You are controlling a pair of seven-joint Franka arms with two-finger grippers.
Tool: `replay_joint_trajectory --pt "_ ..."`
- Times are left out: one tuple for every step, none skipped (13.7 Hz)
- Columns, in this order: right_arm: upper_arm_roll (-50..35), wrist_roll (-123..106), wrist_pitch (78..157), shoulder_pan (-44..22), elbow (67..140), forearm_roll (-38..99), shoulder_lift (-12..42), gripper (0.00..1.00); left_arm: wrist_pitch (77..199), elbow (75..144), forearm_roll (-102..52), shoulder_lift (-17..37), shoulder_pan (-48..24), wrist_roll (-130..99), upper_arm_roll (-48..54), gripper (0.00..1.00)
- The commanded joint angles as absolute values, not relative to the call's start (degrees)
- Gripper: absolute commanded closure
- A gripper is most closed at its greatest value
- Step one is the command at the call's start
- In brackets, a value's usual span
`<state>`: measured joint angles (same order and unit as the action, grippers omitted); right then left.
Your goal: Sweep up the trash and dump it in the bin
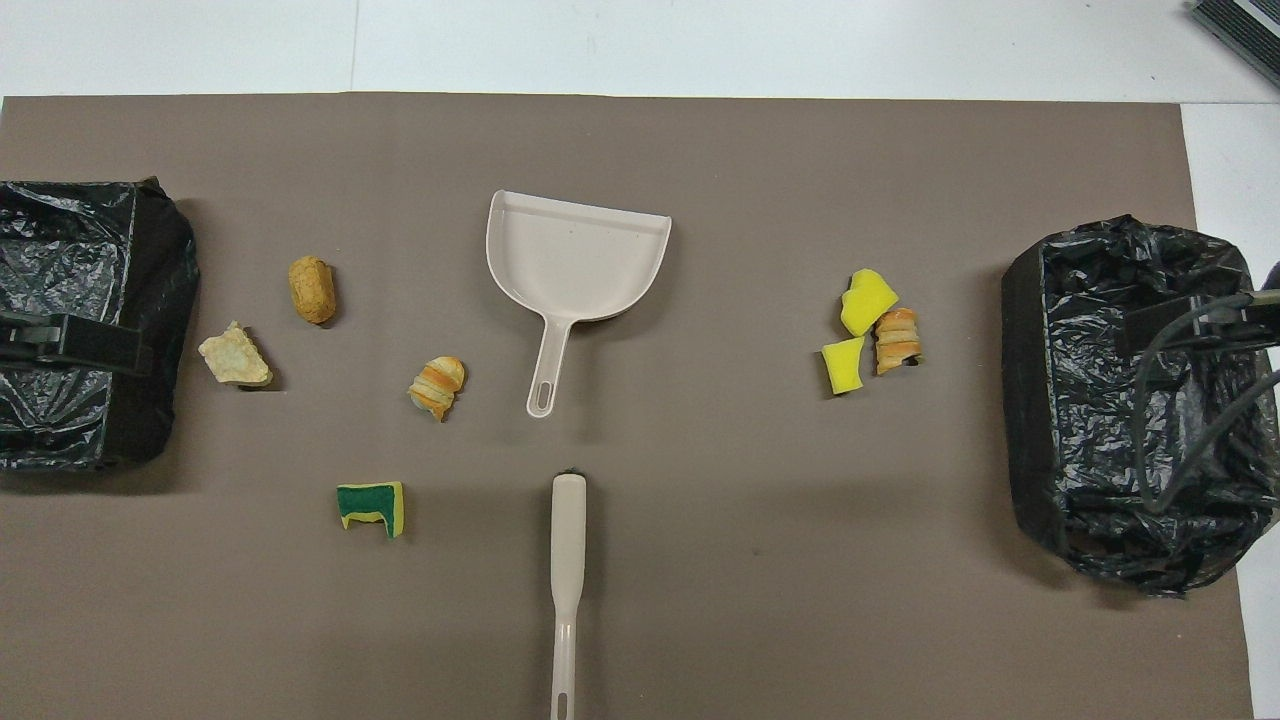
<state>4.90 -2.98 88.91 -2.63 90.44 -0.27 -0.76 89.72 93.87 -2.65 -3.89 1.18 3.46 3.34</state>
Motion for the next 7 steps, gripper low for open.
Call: replay_joint_trajectory --pt "4.4 -2.7 89.6 -1.9 91.1 0.9 -1.5 0.0 89.6 94.8 -3.4 -5.1 0.7 3.9 2.9 0.0" --pt "4.3 -2.8 89.3 -1.9 91.1 0.9 -1.6 0.0 89.7 94.6 -3.4 -4.9 0.8 3.5 2.9 0.0" --pt "4.3 -2.7 89.0 -2.0 91.1 0.9 -1.6 0.0 89.8 94.7 -3.4 -4.9 0.9 3.5 2.9 0.0" --pt "4.3 -2.8 89.0 -2.0 91.1 0.9 -1.6 0.0 90.0 94.7 -3.4 -4.9 0.9 3.5 2.9 0.0" --pt "4.2 -2.9 88.9 -2.0 91.1 0.9 -1.6 0.0 90.3 94.7 -3.4 -4.9 1.0 3.7 2.9 0.0" --pt "4.2 -2.9 88.7 -2.1 91.3 1.0 -1.7 0.0 90.6 94.9 -3.4 -4.9 1.1 3.9 2.9 0.0" --pt "3.6 -2.8 88.8 -2.1 91.6 1.0 -1.8 0.0 90.6 94.9 -3.4 -4.9 1.4 4.0 2.9 0.0"
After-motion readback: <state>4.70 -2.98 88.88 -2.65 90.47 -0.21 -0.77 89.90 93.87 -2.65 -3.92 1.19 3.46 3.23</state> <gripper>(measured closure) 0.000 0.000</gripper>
